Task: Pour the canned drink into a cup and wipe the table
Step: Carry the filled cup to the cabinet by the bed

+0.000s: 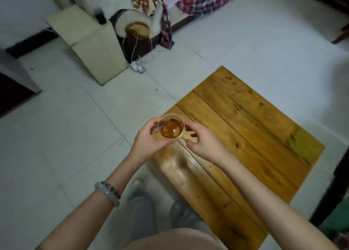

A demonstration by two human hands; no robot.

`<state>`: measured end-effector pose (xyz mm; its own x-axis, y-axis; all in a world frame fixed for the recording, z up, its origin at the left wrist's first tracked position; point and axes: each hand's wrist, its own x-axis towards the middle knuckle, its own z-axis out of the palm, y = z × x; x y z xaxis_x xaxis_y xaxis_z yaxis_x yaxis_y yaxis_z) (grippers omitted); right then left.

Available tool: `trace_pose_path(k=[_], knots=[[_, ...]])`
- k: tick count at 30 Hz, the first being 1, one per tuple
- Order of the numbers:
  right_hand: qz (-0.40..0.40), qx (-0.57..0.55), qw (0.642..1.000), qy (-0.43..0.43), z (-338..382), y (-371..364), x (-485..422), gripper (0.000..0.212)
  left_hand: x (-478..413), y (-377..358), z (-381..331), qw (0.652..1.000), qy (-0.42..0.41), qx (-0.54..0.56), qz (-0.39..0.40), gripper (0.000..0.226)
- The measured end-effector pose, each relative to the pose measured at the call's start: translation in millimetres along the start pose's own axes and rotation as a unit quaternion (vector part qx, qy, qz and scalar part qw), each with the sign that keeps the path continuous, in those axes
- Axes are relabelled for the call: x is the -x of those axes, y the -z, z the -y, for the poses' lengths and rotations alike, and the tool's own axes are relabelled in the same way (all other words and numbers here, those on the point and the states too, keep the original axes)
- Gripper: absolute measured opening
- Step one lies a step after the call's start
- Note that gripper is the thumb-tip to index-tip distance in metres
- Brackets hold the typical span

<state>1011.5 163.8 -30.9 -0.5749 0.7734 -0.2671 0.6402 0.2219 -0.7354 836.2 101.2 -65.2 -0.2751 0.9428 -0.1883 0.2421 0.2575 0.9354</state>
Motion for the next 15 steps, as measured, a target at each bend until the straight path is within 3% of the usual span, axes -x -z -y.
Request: trace_pose_path(k=[5, 15], knots=[[0.052, 0.012, 0.996, 0.067, 91, -45, -46, 0.062, 12, 108, 11, 0.997, 0.009, 0.05, -0.058, 0.058], [0.107, -0.032, 0.982, 0.152, 274, -170, -139, 0.062, 30, 349, 27, 0.99, 0.002, -0.003, -0.138, 0.06]])
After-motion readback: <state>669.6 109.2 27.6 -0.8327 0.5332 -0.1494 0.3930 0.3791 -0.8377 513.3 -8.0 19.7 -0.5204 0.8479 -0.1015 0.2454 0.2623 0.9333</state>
